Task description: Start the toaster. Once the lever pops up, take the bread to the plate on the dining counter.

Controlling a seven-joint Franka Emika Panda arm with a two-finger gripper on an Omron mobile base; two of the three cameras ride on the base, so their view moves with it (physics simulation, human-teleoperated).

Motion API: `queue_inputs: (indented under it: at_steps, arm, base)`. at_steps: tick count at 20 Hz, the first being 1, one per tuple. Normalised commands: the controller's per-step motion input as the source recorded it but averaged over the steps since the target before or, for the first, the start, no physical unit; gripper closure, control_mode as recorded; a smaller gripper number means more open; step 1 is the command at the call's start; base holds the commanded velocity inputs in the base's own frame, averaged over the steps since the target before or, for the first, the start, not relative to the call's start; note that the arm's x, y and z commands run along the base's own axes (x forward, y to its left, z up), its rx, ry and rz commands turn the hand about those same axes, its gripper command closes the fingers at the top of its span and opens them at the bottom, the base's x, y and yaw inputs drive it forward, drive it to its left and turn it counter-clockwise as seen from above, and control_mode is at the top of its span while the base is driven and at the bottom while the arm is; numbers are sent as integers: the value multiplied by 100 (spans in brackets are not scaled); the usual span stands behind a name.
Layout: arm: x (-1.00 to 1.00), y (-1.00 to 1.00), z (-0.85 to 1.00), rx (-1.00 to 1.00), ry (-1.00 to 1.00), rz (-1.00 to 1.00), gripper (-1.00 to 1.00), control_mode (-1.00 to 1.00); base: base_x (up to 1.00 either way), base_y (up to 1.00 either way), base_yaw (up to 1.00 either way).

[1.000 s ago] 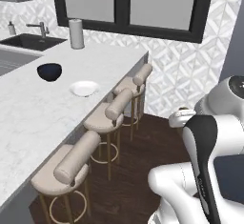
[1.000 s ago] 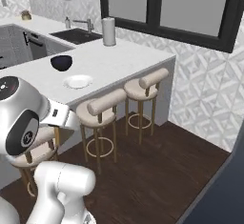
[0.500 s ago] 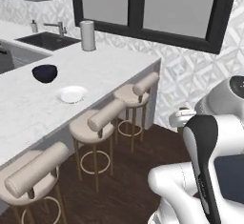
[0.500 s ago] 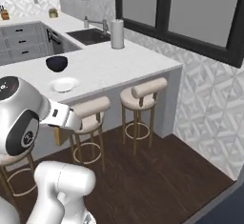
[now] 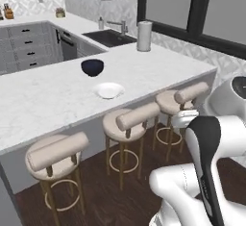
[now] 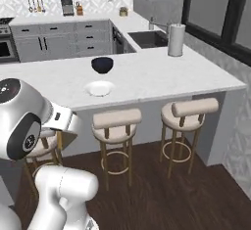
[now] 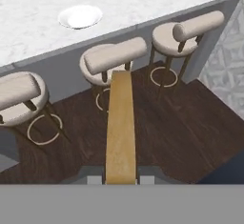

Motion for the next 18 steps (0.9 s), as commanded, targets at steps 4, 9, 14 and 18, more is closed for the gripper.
queue_inputs:
  at_steps: [4,9,14,18]
  arm:
    - [0,0,0,0,0,0,100,100]
    - [0,0,0,0,0,0,100,100]
    - [0,0,0,0,0,0,100,100]
    - [0,0,0,0,0,0,100,100]
  base:
    - [37,-32,63]
    - [20,-41,50]
    - [30,-53,24]
    - [42,-72,22]
